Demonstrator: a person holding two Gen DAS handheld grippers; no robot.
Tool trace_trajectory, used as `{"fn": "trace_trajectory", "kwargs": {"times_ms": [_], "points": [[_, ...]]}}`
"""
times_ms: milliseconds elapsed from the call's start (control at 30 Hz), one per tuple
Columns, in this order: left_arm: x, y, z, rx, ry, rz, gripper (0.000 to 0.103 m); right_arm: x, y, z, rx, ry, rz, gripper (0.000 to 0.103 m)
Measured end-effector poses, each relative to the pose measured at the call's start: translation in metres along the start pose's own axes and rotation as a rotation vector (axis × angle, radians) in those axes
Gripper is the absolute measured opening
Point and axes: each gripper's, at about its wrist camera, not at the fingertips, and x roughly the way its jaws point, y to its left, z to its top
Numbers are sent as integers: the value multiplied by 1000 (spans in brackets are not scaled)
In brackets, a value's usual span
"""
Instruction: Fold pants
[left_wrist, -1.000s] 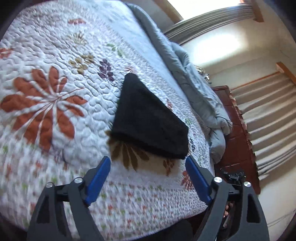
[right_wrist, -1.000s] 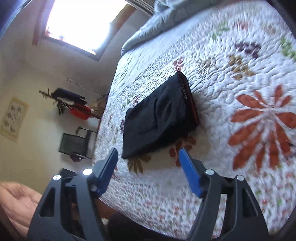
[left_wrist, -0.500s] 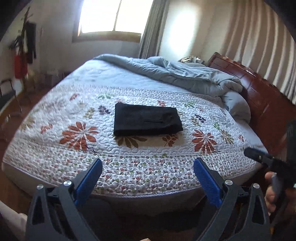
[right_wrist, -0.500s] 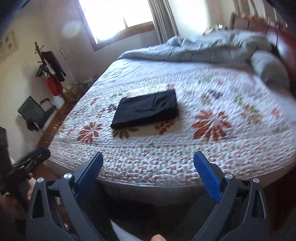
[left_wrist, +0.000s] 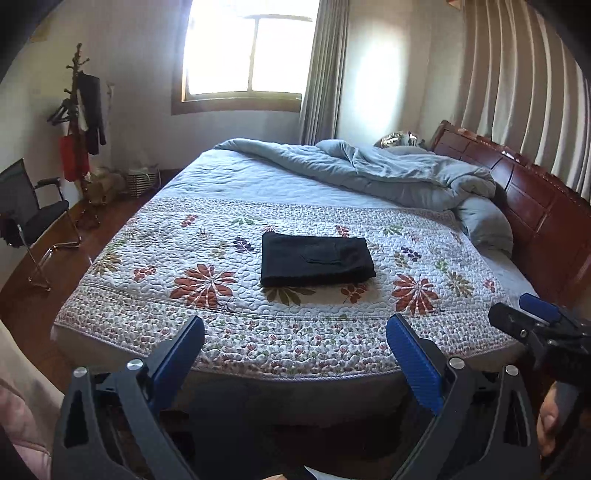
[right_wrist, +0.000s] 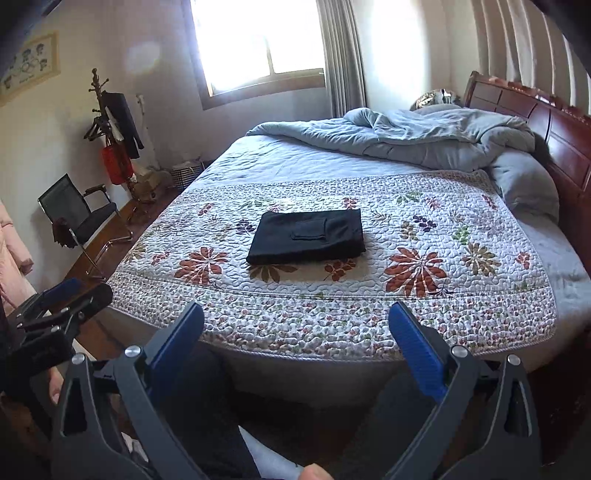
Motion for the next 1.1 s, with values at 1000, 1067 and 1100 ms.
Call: {"fn": "trace_trajectory", "kwargs": {"times_ms": [1000,1067,1100], "points": [[-3,-16,-3,-24,3,19,99,-2,6,-5,-33,11,27,100],[-2,-16,-3,-23,8,21,99,-1,6,-5,-32,15,26,100],[-1,-16,-3,-22,10,21,99,0,6,-5,-32,17,27,100]]}}
